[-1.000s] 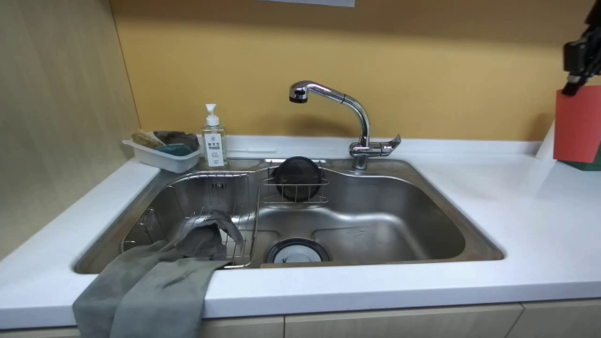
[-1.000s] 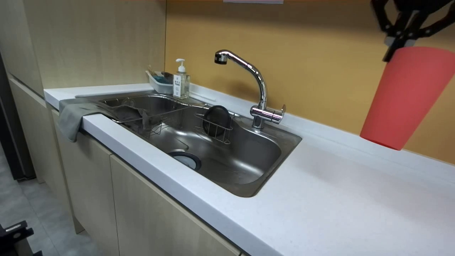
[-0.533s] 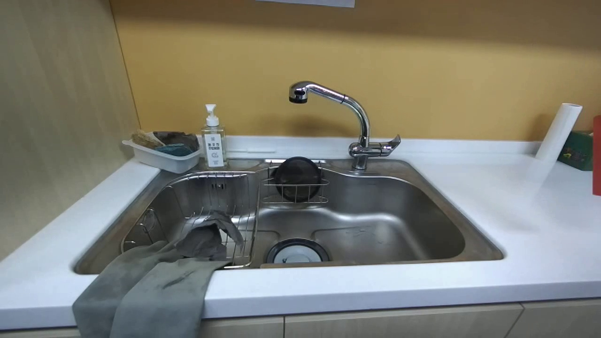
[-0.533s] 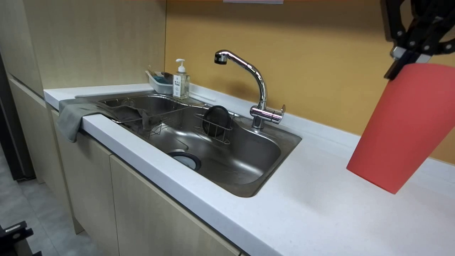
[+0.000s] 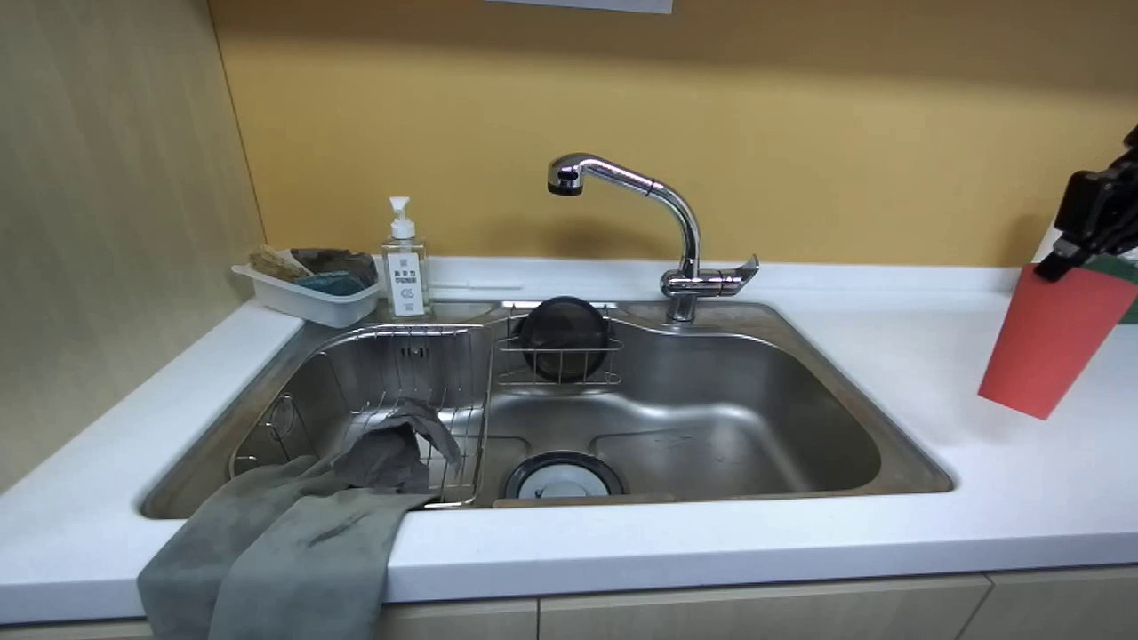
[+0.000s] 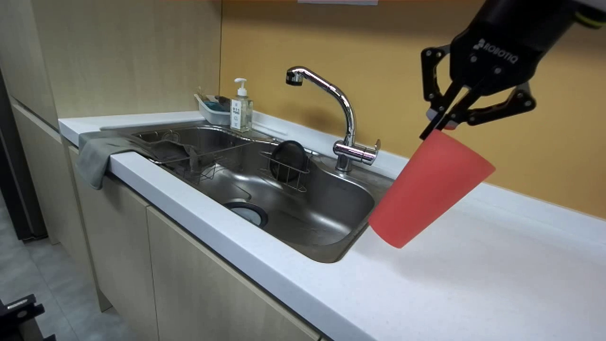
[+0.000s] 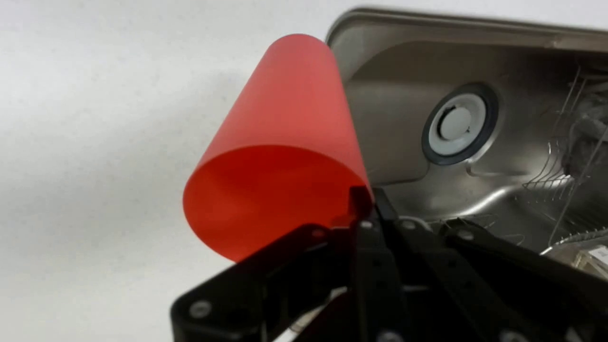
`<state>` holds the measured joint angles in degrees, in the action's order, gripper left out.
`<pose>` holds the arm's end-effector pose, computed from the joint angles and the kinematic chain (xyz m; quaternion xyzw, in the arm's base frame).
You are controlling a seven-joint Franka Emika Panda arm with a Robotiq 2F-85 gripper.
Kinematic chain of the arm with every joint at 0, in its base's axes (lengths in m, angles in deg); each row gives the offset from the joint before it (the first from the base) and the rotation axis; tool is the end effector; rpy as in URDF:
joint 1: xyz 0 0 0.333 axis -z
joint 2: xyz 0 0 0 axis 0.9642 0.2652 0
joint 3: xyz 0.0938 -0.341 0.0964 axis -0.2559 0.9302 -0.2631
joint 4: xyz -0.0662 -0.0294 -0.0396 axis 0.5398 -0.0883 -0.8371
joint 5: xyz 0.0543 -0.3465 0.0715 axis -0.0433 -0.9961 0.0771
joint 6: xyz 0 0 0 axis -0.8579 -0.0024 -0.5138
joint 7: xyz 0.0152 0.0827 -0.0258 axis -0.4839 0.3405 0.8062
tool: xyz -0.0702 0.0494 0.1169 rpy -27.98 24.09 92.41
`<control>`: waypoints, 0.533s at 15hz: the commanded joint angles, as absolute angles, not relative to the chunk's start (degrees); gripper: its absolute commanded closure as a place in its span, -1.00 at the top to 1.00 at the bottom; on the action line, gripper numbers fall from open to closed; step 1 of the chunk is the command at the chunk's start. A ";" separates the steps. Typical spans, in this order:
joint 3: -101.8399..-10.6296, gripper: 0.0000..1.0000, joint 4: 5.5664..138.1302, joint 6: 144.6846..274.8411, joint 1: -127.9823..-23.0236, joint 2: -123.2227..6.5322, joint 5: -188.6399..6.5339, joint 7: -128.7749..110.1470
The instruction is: Remove the pink cup from the sink an put it on the counter
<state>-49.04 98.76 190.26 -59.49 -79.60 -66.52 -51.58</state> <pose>0.4579 -0.1901 0.4971 -0.9838 -0.0191 -0.0969 0.1493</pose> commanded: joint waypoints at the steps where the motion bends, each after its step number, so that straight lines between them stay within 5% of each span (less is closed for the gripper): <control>1: -48.08 -0.99 106.32 202.68 -62.05 -83.59 -58.56 -55.42; 8: -47.75 -0.99 105.53 205.03 -63.18 -82.22 -60.20 -58.01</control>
